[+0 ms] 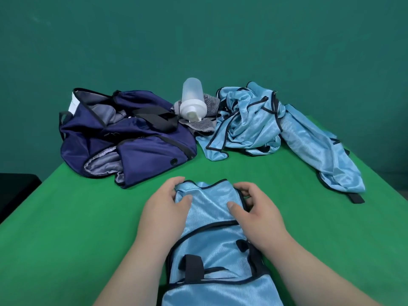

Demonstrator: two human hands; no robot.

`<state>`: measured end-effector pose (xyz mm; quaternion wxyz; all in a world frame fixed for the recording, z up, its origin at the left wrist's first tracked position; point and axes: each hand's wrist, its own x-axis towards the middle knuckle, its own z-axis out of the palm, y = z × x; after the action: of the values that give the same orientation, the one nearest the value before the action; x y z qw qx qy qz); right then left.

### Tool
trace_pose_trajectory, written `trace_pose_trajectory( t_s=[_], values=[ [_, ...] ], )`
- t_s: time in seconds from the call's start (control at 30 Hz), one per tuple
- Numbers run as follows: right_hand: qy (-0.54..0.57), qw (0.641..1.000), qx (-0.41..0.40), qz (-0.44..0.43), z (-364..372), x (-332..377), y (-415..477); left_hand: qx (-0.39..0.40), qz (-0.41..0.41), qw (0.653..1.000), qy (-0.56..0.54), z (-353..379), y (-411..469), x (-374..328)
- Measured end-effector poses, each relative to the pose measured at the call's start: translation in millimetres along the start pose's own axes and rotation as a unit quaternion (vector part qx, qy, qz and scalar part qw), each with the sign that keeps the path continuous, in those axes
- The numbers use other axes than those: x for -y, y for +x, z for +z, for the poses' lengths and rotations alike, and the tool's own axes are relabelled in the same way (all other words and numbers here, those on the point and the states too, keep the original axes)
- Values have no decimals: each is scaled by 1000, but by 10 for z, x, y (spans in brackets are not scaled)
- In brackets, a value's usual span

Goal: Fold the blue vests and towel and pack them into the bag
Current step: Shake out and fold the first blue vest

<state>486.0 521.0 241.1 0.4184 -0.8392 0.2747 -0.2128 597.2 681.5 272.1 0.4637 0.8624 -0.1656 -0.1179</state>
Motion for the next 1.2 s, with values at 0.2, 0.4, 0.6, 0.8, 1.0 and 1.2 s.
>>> trace_pose_trajectory(
  t_s=[0.2, 0.4, 0.6, 0.8, 1.0, 1.2],
  values=[
    [112, 994, -2, -4, -51, 60, -76, 20, 47, 976, -210, -42, -12, -56],
    [202, 978, -19, -40, -90, 50, -76, 34, 40, 955, -294, -12, 23, 4],
    [18, 997, -73, 11, -69, -16, 49, -24, 57, 998, 6, 23, 57, 88],
    [-173, 984, 0, 32, -48, 117, 103, -1, 76, 989, 127, 35, 49, 112],
    [-5, 1000, 15, 16, -91, 111, 104, -50, 58, 996, 35, 35, 95, 89],
    [56, 996, -54, -37, -137, 130, 128, -68, 70, 995, -5, -11, 174, 32]
  ],
)
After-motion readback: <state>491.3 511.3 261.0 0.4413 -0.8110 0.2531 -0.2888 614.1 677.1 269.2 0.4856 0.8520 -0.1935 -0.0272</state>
